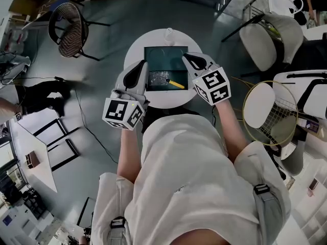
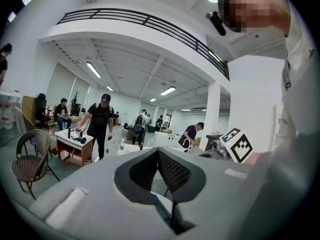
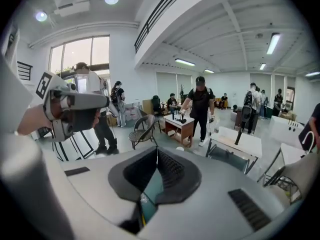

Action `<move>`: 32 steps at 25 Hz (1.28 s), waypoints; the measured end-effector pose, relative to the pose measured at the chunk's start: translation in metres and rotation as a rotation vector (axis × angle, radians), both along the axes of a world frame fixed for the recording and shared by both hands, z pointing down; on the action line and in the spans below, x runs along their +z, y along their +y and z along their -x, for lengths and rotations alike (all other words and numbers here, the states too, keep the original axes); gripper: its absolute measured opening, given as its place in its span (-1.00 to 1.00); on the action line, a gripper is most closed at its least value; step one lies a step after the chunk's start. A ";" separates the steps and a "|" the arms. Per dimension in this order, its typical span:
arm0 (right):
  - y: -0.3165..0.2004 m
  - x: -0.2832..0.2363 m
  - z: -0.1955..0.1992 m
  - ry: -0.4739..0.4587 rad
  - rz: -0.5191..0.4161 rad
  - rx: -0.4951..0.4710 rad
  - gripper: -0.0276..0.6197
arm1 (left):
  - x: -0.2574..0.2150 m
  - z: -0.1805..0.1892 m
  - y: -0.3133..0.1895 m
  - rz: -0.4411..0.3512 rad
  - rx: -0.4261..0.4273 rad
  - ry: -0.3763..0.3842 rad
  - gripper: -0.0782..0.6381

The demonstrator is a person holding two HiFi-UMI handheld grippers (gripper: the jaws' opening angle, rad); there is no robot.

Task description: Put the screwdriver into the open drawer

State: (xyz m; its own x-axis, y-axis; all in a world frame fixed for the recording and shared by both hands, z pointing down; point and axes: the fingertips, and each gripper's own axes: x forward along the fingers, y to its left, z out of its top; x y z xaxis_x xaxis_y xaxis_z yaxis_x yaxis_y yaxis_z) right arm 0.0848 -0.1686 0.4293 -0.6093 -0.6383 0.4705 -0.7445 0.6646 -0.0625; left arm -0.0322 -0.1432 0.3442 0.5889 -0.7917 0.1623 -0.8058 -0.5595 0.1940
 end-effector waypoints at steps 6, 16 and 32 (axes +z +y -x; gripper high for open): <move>-0.015 -0.074 -0.011 -0.094 -0.137 0.035 -0.89 | -0.026 0.002 -0.017 -0.065 -0.001 -0.007 -0.75; -0.010 -0.126 -0.017 -0.241 -0.270 0.019 -0.90 | -0.048 0.008 -0.025 -0.121 -0.013 -0.015 -0.75; -0.002 -0.121 -0.009 -0.240 -0.251 0.012 -0.90 | -0.044 0.020 -0.022 -0.108 -0.028 -0.011 -0.75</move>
State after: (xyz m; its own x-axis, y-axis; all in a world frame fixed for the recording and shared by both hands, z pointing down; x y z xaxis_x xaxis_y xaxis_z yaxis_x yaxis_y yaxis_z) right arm 0.0938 -0.1704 0.3083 -0.6751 -0.7240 0.1420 -0.7365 0.6725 -0.0728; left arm -0.0521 -0.1654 0.2998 0.5647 -0.8212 0.0818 -0.8233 -0.5537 0.1247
